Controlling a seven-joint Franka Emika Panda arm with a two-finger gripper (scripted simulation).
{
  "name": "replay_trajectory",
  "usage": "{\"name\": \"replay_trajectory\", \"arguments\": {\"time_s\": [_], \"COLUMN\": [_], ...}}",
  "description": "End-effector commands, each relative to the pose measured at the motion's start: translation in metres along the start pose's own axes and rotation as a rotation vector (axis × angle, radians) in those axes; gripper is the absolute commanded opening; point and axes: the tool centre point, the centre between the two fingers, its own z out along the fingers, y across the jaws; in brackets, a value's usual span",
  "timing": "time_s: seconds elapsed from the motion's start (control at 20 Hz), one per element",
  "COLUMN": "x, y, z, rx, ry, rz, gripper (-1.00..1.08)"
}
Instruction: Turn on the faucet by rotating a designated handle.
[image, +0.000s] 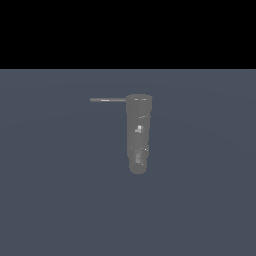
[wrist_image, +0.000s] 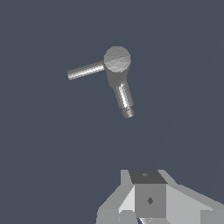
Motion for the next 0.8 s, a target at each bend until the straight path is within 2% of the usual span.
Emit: {"name": "replay_trajectory", "arguments": {"time_s": [0.0,0.75], "x": [0.003,0.033], "y": [-0.011,-0.069], "z": [0.011,0.075], "rx": [-0.002,-0.013], "ry": [-0.001,-0.004], "rz": [0.054,0.369], "gripper": [-1.0,-1.0]}}
